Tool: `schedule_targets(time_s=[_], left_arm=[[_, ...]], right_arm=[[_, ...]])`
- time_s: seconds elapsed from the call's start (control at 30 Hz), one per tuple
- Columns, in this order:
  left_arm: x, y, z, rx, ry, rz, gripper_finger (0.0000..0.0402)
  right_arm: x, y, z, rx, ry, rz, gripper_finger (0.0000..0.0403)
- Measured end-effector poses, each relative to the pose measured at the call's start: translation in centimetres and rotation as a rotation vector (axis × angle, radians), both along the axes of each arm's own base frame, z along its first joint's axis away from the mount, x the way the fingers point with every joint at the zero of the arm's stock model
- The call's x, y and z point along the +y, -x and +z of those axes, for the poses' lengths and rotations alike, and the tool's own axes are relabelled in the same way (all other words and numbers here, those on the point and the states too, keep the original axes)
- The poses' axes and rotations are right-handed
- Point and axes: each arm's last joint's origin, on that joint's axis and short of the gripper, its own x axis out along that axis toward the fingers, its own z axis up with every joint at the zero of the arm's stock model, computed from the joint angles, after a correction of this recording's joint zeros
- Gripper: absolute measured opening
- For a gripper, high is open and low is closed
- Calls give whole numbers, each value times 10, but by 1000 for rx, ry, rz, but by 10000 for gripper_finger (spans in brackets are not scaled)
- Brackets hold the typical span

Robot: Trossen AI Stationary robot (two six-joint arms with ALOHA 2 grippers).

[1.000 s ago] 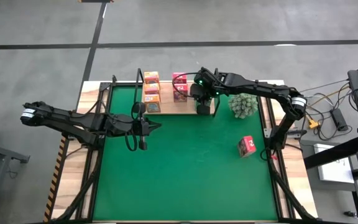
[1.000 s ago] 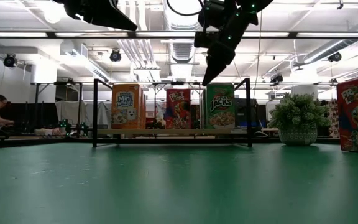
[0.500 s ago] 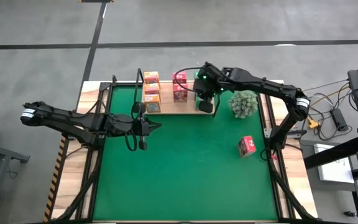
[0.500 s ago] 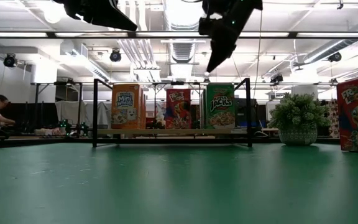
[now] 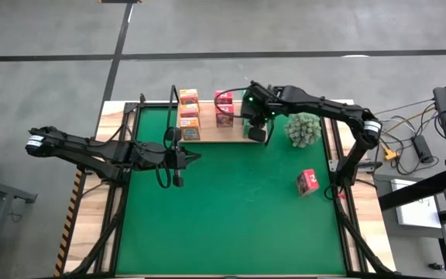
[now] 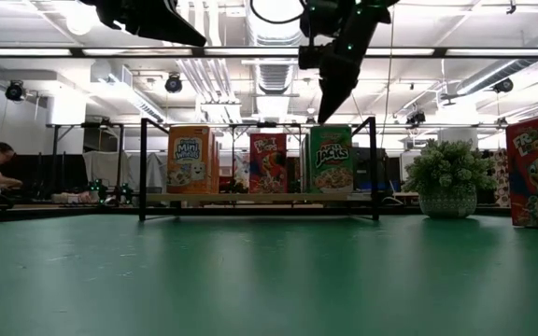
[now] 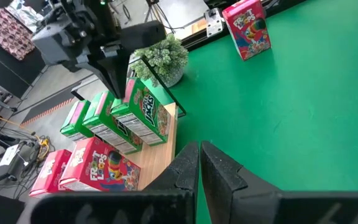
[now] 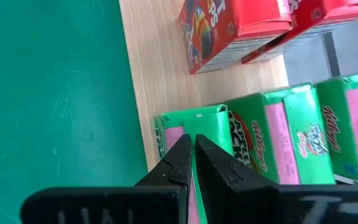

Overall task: Stack cereal on shelf
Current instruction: Put the green cereal box on the shelf aligned with the other green cereal boxes

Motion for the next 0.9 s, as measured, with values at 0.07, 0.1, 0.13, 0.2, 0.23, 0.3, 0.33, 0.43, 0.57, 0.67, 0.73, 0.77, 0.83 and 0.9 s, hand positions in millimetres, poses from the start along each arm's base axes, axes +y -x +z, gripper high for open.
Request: schedule_targets(time_s=[0.07,0.1,0.13,0.2,0.23,0.3,0.33,0.43,0.57,0.67,0.73,0.77,0.83,0.9], left_arm=[[0,0,0,0,0,0,0],[0,0,0,0,0,0,0],[0,0,0,0,0,0,0],[0,0,0,0,0,0,0],[0,0,0,0,0,0,0],[0,0,0,0,0,0,0],[0,0,0,0,0,0,0],[0,0,0,1,-3,-1,0],[0,0,0,1,-3,-1,0],[0,0,0,1,-3,-1,0],[0,0,0,1,-3,-1,0],[0,0,0,2,-3,-1,0],[0,0,0,1,-3,-1,0],[0,0,0,2,-3,-1,0]], right_arm=[[-1,-2,-2,2,-1,0,13],[-1,-3,-3,3,-2,0,13],[-2,-3,-4,4,-2,0,13],[-2,-4,-6,7,-3,1,13],[-2,-5,-6,8,-1,4,13],[-2,-5,-6,3,1,4,13],[-2,-5,-6,1,0,3,13],[-3,-6,-6,-2,-2,-3,13],[-3,-6,-6,-4,-3,-7,13],[-3,-6,-6,-6,-6,-12,13],[-2,-5,-5,-7,-7,-15,13],[-2,-5,-4,-10,-6,-15,13],[-1,-3,-2,-13,-5,-16,13],[-1,-2,0,-16,-2,-16,13]])
